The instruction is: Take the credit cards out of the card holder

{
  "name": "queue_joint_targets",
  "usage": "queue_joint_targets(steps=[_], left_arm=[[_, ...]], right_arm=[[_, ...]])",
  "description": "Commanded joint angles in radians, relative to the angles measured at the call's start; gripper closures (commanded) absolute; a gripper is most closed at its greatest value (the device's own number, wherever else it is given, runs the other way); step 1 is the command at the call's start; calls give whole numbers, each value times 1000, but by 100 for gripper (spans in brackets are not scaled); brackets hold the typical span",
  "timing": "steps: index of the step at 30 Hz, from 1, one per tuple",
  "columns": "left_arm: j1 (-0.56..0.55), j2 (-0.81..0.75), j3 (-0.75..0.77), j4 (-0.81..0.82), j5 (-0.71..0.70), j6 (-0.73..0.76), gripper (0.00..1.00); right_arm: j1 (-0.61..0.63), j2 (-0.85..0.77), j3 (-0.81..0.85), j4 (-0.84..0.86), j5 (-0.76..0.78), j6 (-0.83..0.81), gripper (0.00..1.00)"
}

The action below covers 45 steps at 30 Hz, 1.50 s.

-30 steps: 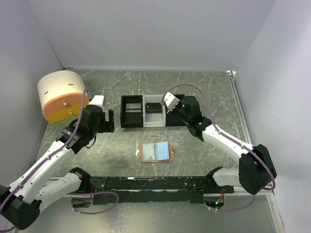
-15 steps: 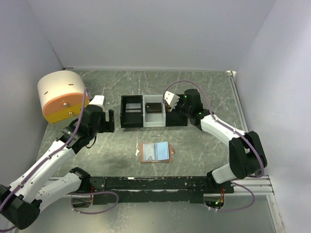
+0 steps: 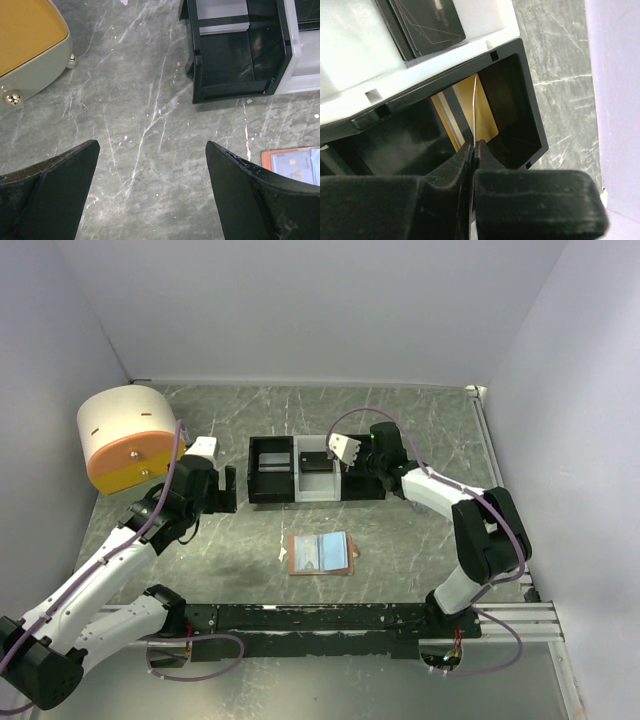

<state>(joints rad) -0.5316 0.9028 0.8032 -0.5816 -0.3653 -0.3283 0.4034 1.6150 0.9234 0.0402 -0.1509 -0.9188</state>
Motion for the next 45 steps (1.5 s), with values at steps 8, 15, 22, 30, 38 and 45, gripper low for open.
queue_joint_targets(steps=[8,15,22,30,38,45], left_arm=[[6,-1,9,-13,-3,15,0],[7,0,11,-17,-6,15,0],[6,-2,9,-14,3,19,0],[7,-1,12,-21,-5,14,0],[5,3,12,-22,-6,15,1],[6,1,18,-33,-21,8,2]], right_arm=[[-14,106,35,110,11,-63,100],[-18,153,66,127,-2,-99,100],[-18,188,112,107,17,-139,98],[-21,284,211,-27,-7,-195,91],[-22,266,230,-118,-44,-216,62],[-28,281,238,-145,9,-199,59]])
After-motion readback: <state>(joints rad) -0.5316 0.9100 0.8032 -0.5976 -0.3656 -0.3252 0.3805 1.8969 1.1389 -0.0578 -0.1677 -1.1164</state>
